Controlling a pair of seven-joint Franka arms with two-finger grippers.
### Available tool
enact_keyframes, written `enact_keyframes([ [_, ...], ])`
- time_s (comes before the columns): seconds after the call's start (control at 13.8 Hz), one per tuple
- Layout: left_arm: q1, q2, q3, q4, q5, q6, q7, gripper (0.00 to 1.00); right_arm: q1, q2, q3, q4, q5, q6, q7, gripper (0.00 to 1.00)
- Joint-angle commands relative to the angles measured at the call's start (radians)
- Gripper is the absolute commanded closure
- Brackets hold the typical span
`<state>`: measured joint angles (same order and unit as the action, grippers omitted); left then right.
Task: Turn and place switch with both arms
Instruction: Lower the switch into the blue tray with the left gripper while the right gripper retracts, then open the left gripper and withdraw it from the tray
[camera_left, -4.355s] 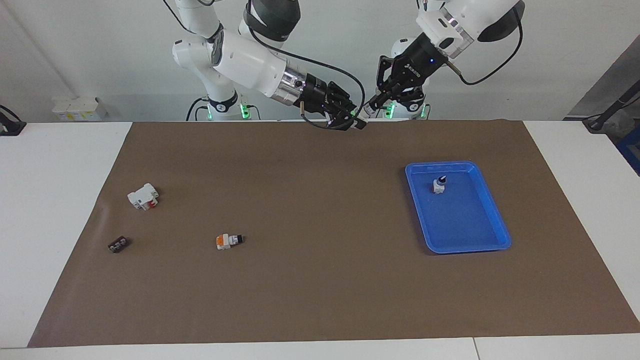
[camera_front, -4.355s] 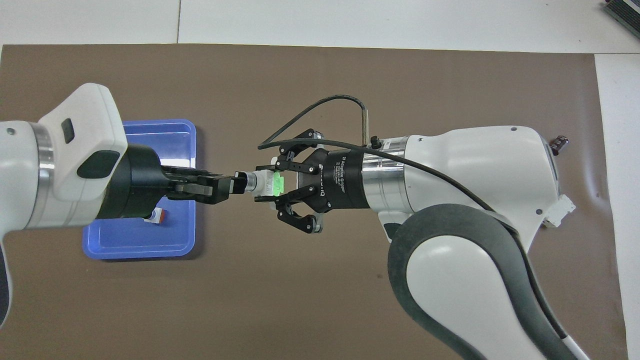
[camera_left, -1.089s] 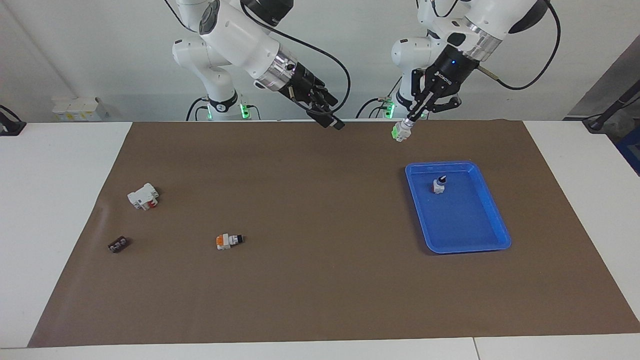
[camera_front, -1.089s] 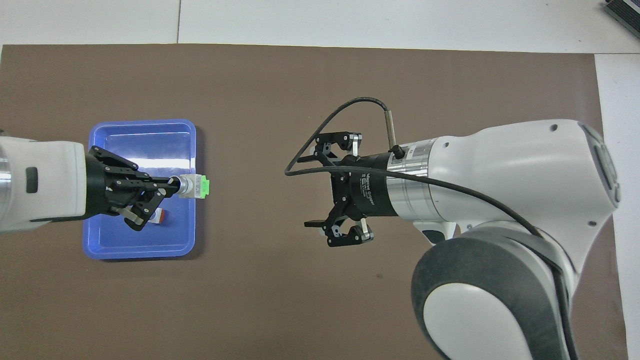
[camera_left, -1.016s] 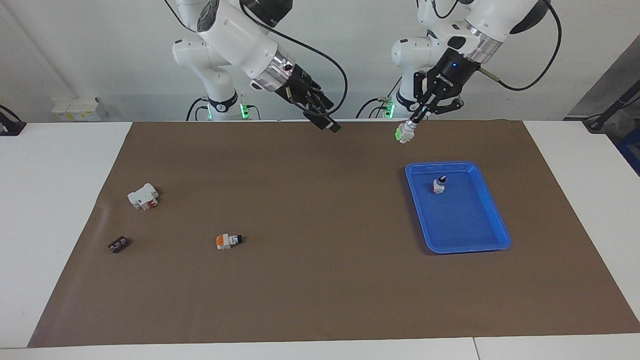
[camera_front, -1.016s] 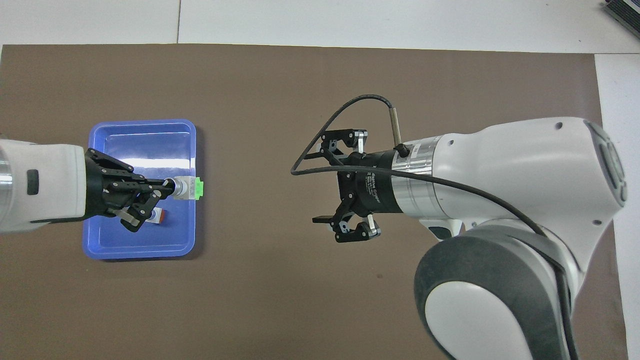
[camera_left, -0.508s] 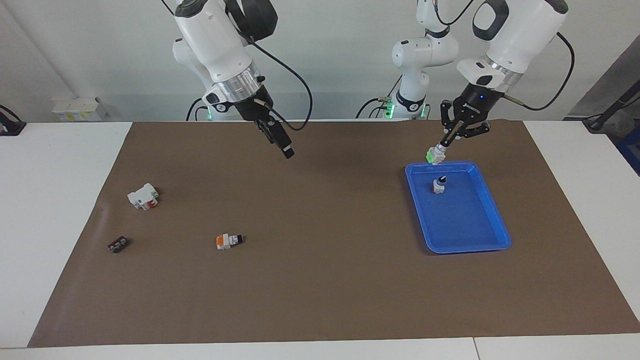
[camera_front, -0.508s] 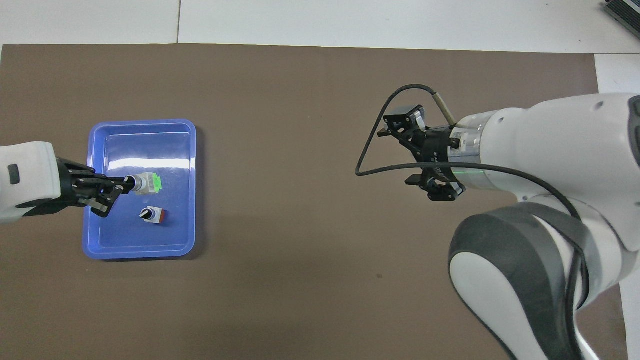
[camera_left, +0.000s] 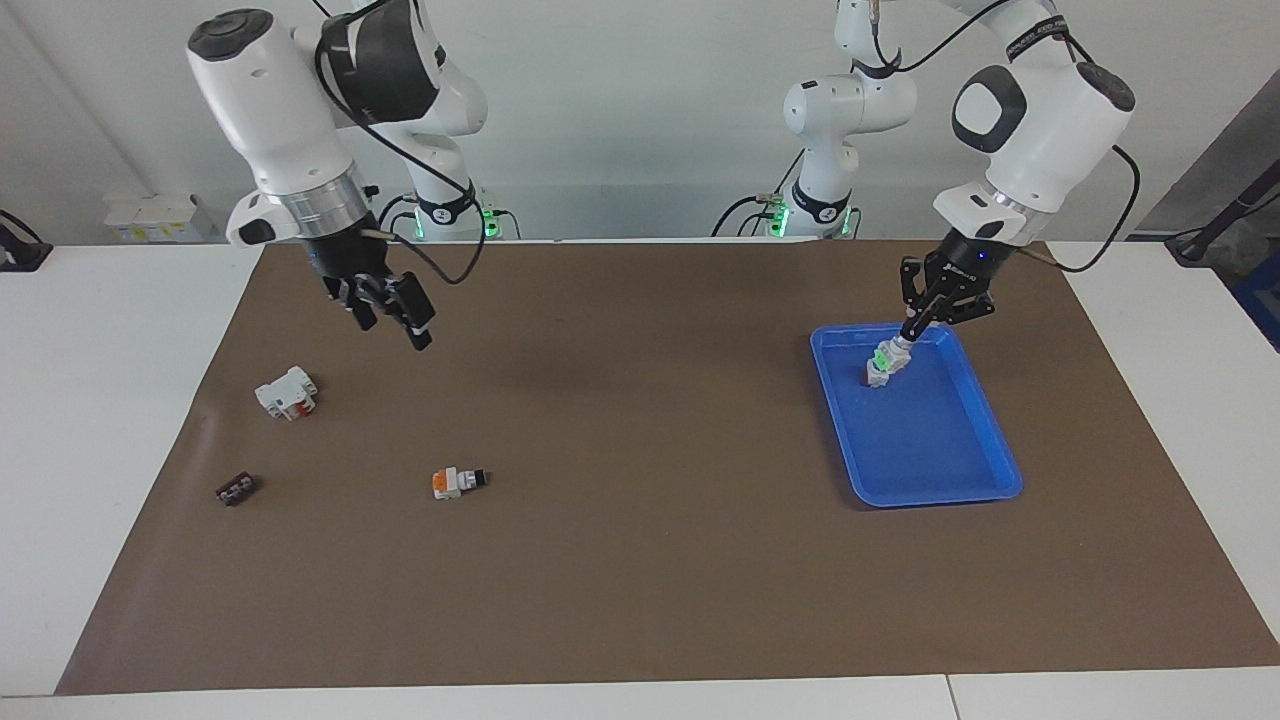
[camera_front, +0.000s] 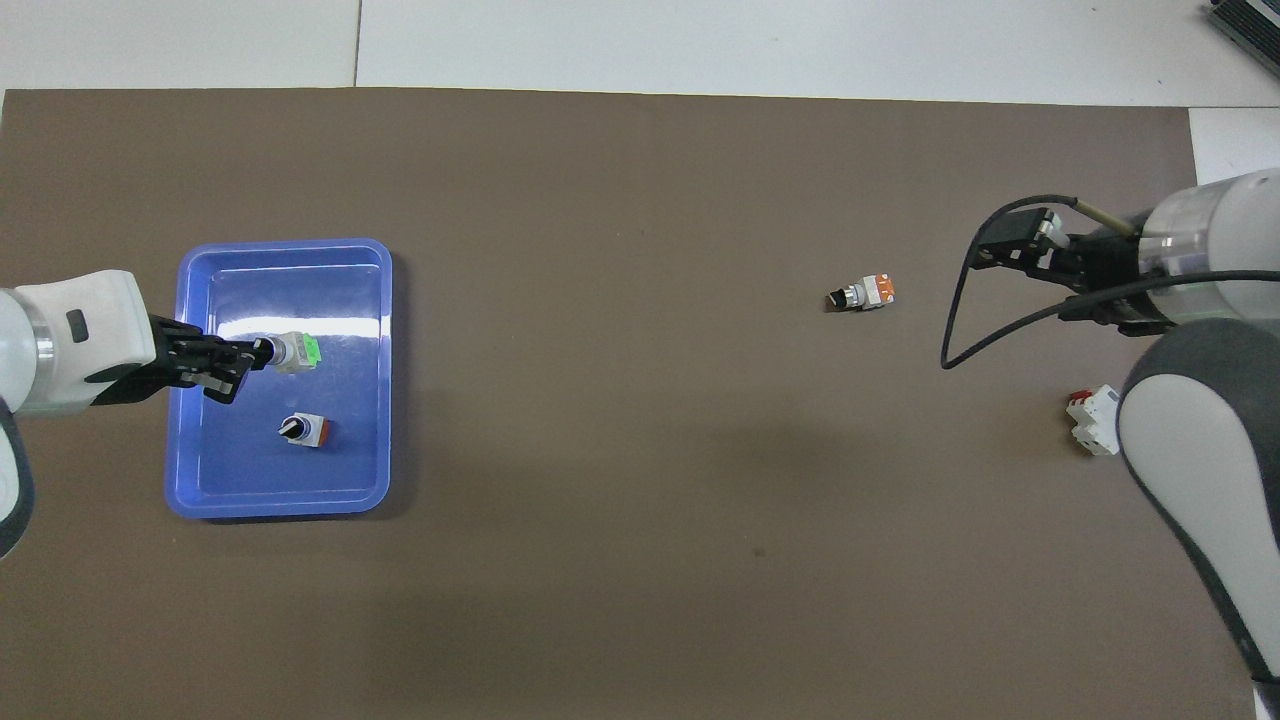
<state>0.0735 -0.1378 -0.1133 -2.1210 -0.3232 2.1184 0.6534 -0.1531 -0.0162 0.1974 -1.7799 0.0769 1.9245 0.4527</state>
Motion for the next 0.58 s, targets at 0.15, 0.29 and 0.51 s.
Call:
enact_keyframes([
  [0.15, -0.018, 0.112, 0.003, 0.000, 0.159, 0.094, -0.040, 1.00, 0.113, -0.015, -0.195, 0.101, -0.108, -0.168, -0.284, 0.00],
  [0.29, -0.024, 0.133, 0.003, -0.020, 0.188, 0.106, -0.041, 1.00, 0.106, -0.014, -0.188, 0.141, -0.108, -0.231, -0.311, 0.00],
  [0.51, -0.026, 0.139, 0.003, -0.051, 0.202, 0.158, -0.044, 1.00, 0.025, -0.060, -0.086, 0.148, -0.095, -0.327, -0.312, 0.00],
])
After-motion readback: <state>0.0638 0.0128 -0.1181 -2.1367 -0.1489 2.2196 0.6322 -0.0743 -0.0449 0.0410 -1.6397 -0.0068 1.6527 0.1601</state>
